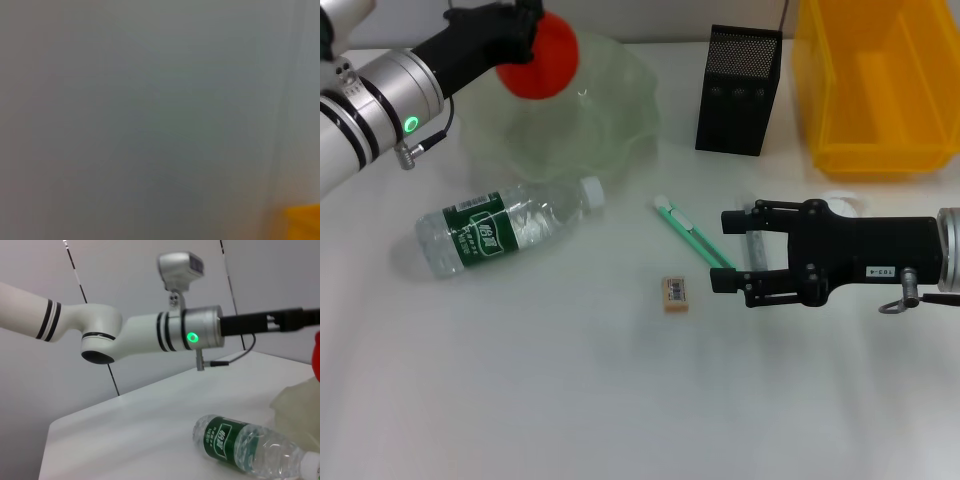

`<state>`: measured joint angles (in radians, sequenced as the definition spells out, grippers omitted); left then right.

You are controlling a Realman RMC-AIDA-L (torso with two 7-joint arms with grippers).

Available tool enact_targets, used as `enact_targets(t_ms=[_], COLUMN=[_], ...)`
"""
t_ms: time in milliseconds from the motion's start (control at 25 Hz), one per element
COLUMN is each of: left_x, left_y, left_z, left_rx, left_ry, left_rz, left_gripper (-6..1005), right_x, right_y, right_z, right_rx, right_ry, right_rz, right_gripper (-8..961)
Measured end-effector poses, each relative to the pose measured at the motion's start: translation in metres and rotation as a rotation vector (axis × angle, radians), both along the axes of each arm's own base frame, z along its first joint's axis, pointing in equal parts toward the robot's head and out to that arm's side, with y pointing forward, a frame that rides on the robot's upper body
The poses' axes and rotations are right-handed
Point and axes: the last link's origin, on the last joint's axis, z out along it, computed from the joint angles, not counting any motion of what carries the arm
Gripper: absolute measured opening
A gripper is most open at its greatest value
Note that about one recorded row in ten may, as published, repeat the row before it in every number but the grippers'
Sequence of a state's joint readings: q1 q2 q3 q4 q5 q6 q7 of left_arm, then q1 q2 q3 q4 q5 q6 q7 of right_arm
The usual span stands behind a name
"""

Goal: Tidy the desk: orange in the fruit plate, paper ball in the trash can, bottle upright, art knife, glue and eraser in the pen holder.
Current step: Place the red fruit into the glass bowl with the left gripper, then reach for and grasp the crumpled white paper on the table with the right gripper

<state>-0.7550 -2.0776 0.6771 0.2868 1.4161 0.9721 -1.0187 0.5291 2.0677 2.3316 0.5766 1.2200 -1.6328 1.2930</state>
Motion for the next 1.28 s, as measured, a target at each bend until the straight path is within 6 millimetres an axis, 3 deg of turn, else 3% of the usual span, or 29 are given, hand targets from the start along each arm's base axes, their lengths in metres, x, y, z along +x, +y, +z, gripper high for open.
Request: enact_targets(t_ms=[360,600,760,960,1040,1080,1200,1240,1280], left_x=[-0.011,-0.011,-0.005,0.003,0.007,0.007,0.006,-0.001,-0.001], left_y=[0.007,0.006,0.001,-0.027,-0.057,-0.057,-0.089,-0.109,-0.109], left_z=[-0.006,-0.006,-0.004,0.014,0.024,0.024,0.029,0.031,0.031], left_rx=[0.046,0.045,0.023,-0.106,-0.22,-0.22,-0.354,-0.446,-0.446], left_ry=[0.047,0.04,-0.033,-0.24,-0.285,-0.285,-0.267,-0.243,-0.243], left_rz=[0.094,0.095,0.056,-0.066,-0.189,-0.189,-0.307,-0.359,-0.359], left_gripper=[73,251,463,651,718,735,788,805,805], right_x=[-0.002,-0.002,-0.002,-0.003,-0.005,-0.005,-0.006,-0.008,-0.008], right_y=[0.001,0.002,0.002,0.005,0.008,0.008,0.011,0.013,0.013], right_z=[-0.002,-0.002,-0.002,0.0,0.003,0.003,0.006,0.007,0.007], right_rx=[0.001,0.003,0.006,0.016,0.032,0.032,0.045,0.046,0.046], right_ry=[0.002,-0.001,-0.003,-0.003,0.006,0.006,0.019,0.027,0.027], right_rz=[0.001,0.002,0.002,0.004,0.001,0.001,-0.01,-0.017,-0.017], right_gripper=[723,719,716,712,711,710,708,707,706])
